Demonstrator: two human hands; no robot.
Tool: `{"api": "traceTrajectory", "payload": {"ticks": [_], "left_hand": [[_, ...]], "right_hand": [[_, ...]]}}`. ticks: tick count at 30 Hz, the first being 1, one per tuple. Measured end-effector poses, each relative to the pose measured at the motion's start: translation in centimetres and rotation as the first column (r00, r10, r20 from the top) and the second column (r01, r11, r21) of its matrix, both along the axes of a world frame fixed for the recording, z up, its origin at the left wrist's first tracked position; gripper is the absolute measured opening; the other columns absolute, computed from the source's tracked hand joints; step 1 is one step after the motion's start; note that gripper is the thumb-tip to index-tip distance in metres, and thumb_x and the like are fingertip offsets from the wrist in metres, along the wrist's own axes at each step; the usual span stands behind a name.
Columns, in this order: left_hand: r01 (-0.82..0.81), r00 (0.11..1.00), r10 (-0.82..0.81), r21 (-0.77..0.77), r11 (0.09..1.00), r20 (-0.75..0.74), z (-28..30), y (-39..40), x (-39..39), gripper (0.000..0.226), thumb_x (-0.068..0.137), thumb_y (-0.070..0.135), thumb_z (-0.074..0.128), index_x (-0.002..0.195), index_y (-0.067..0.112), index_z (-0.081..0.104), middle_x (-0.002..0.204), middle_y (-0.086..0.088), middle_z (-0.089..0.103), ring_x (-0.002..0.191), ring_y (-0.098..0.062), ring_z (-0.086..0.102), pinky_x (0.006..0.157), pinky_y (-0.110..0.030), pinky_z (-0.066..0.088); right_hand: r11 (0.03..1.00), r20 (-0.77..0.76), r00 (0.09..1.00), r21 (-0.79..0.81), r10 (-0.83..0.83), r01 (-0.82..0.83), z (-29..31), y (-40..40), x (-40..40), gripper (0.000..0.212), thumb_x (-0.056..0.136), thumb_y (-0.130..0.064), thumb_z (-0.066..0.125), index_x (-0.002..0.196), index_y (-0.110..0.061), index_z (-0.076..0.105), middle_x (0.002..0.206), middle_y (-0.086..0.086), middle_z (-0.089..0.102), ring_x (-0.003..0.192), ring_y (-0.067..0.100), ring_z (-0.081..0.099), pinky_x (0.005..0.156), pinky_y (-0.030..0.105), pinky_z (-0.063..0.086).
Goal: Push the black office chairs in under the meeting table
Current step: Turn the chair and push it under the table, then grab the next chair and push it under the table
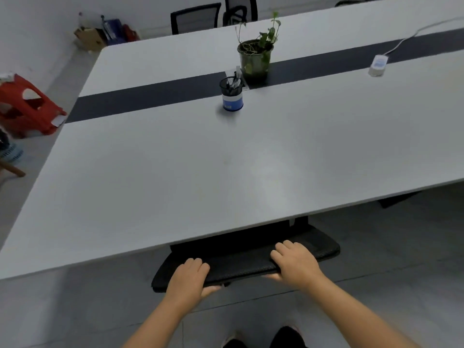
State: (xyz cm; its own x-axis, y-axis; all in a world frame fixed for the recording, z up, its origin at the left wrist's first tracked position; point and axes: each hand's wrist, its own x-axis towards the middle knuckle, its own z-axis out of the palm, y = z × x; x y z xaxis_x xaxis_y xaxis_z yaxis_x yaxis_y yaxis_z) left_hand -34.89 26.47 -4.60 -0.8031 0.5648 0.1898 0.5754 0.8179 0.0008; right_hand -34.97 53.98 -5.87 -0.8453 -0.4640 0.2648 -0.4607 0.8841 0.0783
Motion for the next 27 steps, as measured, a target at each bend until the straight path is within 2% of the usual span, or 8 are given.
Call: {"api": "traceTrajectory", "payload": {"ticks": [3,6,9,12,17,21,24,27], "left_hand": [[-0.046,0.995,0.04,0.055,0.997,0.096,0.8,0.4,0.9,0.065,0.089,0.062,0.009,0.071,0.028,0.061,0.061,0.016,0.057,0.053,0.0,0.05,0.043,-0.01,0.037],[-0.003,0.972,-0.065,0.288,0.957,0.224,1.9,2.1,2.2,0.039,0.092,0.051,0.026,0.09,0.025,0.054,0.078,0.01,0.066,0.08,-0.003,0.048,0.062,-0.008,0.042],[0.035,0.925,-0.226,0.522,0.852,0.306,2.3,4.3,3.9,0.031,0.088,0.045,0.039,0.1,0.024,0.057,0.096,0.012,0.064,0.101,0.005,0.045,0.086,0.0,0.032],[0.002,0.752,-0.401,0.606,0.795,0.523,2.4,6.2,6.9,0.049,0.084,0.062,0.034,0.109,0.028,0.059,0.108,0.026,0.048,0.109,0.026,0.034,0.089,0.006,0.027],[0.141,0.297,-0.459,0.437,0.888,0.838,1.0,8.0,13.8,0.03,0.085,0.021,0.059,0.102,0.046,0.052,0.106,0.021,0.051,0.096,0.016,0.051,0.08,0.005,0.032],[0.371,0.053,-0.353,0.31,0.875,0.934,0.0,9.0,19.8,0.042,0.072,0.029,0.073,0.082,0.064,0.052,0.099,0.002,0.066,0.075,0.028,0.052,0.067,0.004,0.038],[0.505,-0.035,-0.365,0.332,0.797,0.93,0.3,10.8,25.0,0.042,0.071,0.029,0.067,0.066,0.069,0.056,0.082,0.03,0.067,0.072,0.029,0.052,0.065,0.005,0.038],[0.59,-0.061,-0.376,0.337,0.734,0.925,0.7,13.8,31.5,0.056,0.079,0.004,0.063,0.069,0.059,0.062,0.075,0.031,0.068,0.069,0.022,0.055,0.061,0.004,0.039]], "right_hand": [[0.983,0.008,0.984,-0.045,-0.179,0.179,0.6,-0.9,1.6,0.051,0.043,-0.067,0.071,0.056,-0.019,0.06,0.057,-0.002,0.056,0.057,0.018,0.056,0.076,0.035,0.036],[0.854,0.085,0.875,-0.191,-0.477,0.484,1.2,-2.4,4.7,0.058,0.032,-0.05,0.085,0.074,-0.015,0.066,0.078,0.005,0.068,0.089,0.023,0.052,0.09,0.046,0.029],[0.678,0.198,0.769,-0.374,-0.608,0.632,1.1,-4.9,9.6,0.057,0.058,-0.043,0.076,0.102,-0.013,0.057,0.108,0.012,0.063,0.108,0.024,0.041,0.088,0.049,0.045],[0.378,0.427,0.601,-0.499,-0.676,0.78,2.1,-7.3,15.9,0.058,0.084,-0.06,0.032,0.114,-0.015,0.051,0.122,0.005,0.056,0.115,0.016,0.039,0.083,0.037,0.05],[-0.208,0.715,0.284,-0.516,-0.639,0.831,2.0,-12.2,29.5,0.121,0.043,-0.097,0.003,0.129,-0.022,0.045,0.128,-0.016,0.032,0.118,-0.005,0.027,0.091,-0.007,0.007],[-0.502,0.803,0.041,-0.41,-0.594,0.761,0.9,-17.6,41.9,0.053,0.049,-0.096,0.022,0.097,-0.077,0.036,0.103,-0.053,0.045,0.107,-0.001,0.052,0.108,0.033,0.03],[-0.834,0.868,-0.159,-0.38,-0.471,0.399,1.1,-22.5,49.9,0.05,0.039,-0.094,0.042,0.086,-0.081,0.037,0.106,-0.024,0.059,0.091,-0.009,0.059,0.086,0.005,0.039],[-0.914,0.887,-0.219,-0.399,-0.406,0.077,3.9,-25.1,56.0,0.04,0.038,-0.061,0.079,0.075,-0.056,0.064,0.098,-0.001,0.064,0.089,-0.003,0.062,0.069,-0.005,0.037]]}}
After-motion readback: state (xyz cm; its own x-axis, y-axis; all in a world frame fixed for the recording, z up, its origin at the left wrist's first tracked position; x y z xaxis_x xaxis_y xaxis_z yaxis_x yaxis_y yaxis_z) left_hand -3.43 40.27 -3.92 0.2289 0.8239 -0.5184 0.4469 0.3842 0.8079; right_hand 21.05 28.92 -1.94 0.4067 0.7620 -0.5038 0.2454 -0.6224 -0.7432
